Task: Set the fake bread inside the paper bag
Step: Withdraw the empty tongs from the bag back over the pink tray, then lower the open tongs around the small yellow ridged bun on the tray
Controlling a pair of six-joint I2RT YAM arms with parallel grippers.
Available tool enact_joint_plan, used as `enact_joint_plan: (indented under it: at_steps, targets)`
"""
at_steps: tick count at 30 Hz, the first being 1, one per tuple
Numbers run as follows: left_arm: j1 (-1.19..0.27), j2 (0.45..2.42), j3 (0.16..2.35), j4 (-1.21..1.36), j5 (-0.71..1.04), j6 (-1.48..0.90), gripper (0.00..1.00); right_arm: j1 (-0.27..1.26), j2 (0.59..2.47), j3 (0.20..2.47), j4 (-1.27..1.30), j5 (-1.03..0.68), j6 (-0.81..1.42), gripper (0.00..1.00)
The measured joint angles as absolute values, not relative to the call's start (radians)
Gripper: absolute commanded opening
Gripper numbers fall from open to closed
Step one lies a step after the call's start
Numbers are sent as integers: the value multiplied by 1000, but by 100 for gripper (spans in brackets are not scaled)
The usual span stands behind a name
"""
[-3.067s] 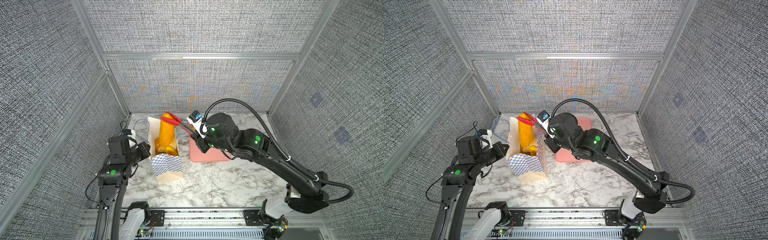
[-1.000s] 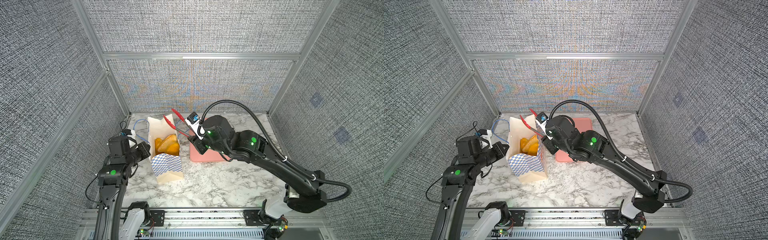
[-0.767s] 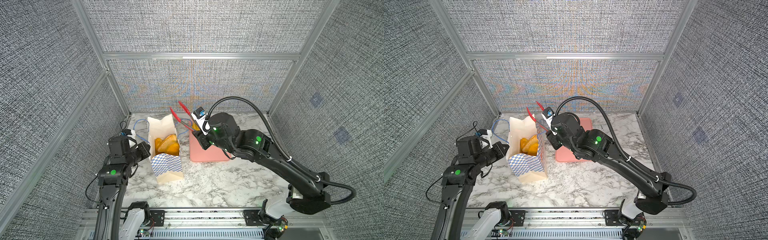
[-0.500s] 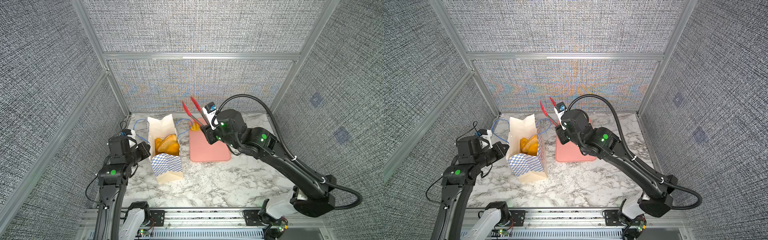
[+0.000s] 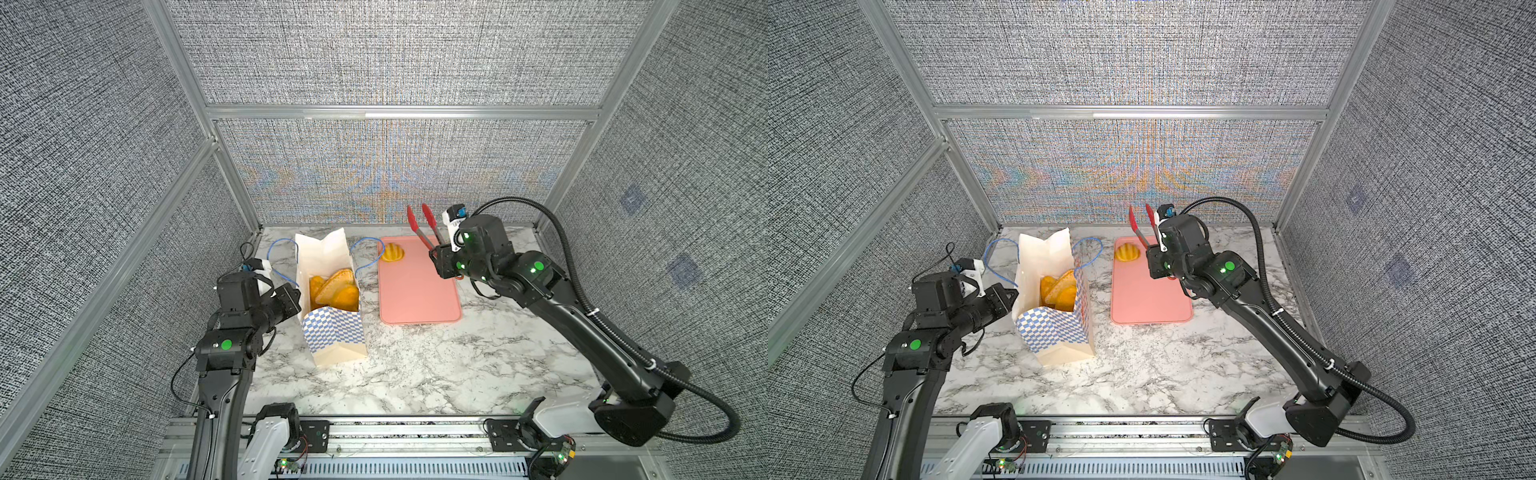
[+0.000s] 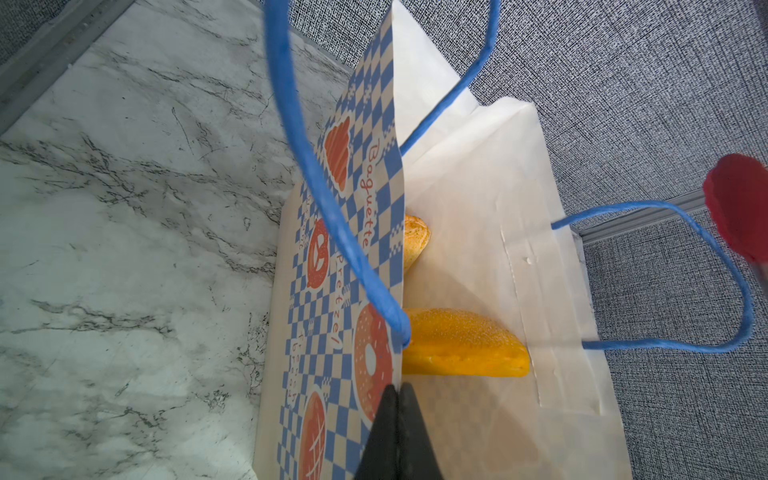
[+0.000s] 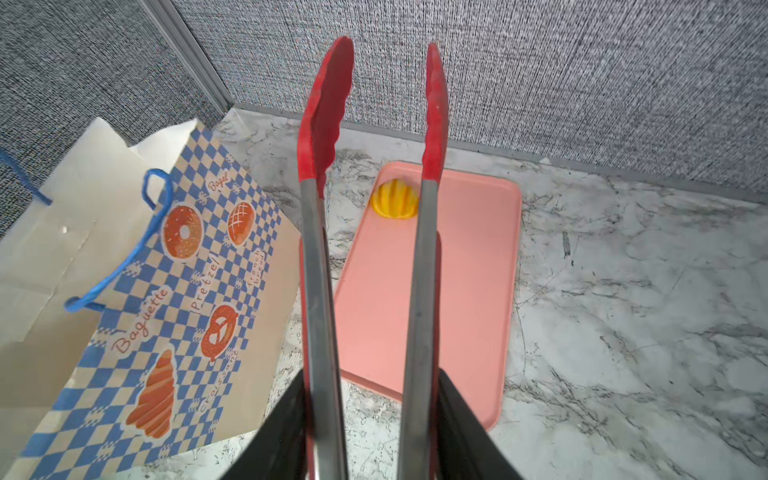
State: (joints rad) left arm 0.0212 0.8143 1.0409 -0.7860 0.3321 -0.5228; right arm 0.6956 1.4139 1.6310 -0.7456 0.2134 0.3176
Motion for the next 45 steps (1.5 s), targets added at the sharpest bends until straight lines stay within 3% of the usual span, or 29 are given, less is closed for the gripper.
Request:
enact_joint_plan:
  at_steps: [31,45]
  targets:
    - [21,812,1036,-786,332,-519,6,616,1889,1808,-767,65,310,45]
    - [21,815,1036,-785,332,-515,6,614,2051,1946,-782,71,310,39]
